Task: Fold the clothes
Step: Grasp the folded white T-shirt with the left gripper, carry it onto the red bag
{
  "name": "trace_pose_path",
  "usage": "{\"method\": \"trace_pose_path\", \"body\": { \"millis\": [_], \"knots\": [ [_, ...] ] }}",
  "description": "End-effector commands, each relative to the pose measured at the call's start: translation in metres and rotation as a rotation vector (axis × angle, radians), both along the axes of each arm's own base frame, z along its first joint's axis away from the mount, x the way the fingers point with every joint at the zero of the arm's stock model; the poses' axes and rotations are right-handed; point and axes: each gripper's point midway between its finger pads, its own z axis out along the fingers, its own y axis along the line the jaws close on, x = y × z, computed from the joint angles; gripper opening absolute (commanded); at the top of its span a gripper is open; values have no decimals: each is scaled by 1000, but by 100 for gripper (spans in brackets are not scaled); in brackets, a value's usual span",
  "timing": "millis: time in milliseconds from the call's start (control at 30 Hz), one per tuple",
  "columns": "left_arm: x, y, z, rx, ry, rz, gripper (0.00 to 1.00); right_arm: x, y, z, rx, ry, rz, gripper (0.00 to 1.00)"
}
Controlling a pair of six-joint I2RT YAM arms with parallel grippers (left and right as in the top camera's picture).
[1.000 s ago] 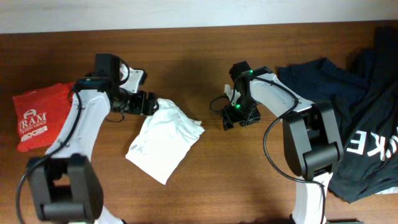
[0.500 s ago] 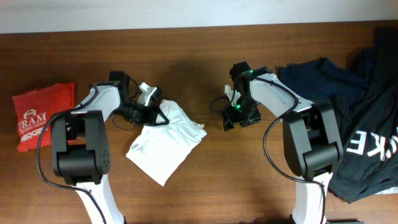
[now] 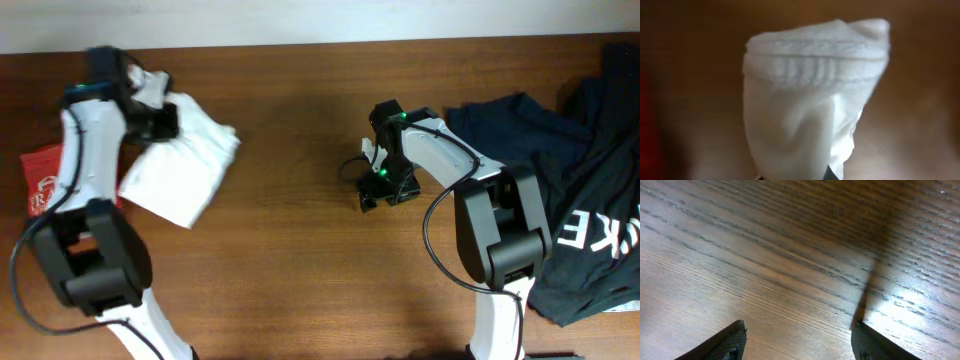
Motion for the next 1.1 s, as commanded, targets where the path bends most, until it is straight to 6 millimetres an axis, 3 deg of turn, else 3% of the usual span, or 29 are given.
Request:
{"method": "trace_pose_path", "body": {
  "millis": [0, 67, 167, 633, 667, 700, 733, 867, 933, 1000, 1067],
  "knots": [
    [-1, 79, 28, 185, -55, 234, 0, -3, -5, -7, -19, 21, -1, 71],
    [-4, 121, 33, 215, -87, 369, 0, -3, -5, -7, -19, 21, -1, 71],
    [-18, 161, 34, 201, -88, 496, 1, -3, -5, -7, -19, 21, -1, 71],
    [-54, 243, 41, 204, -125, 721, 2, -5, -5, -7, -21, 27, -1, 71],
    [-56, 246, 41, 205, -124, 726, 25, -5, -5, -7, -21, 28, -1, 71],
    [-56, 246, 41, 204, -123, 728, 55, -5, -5, -7, -21, 28, -1, 71],
    [-56, 246, 41, 204, -124, 728, 69, -5, -5, -7, -21, 28, -1, 72],
    [-57, 246, 43, 205, -125, 728, 75, -5, -5, -7, -22, 28, -1, 72],
    [-55, 240, 53, 203, -146, 717, 75, -5, -5, -7, -21, 27, -1, 72],
    [-40, 213, 68, 174, -189, 653, 75, -4, -3, -7, -6, 25, -3, 75],
    [-15, 164, 69, 121, -204, 521, 76, -2, 9, -5, 58, 23, -11, 77]
  ]
}}
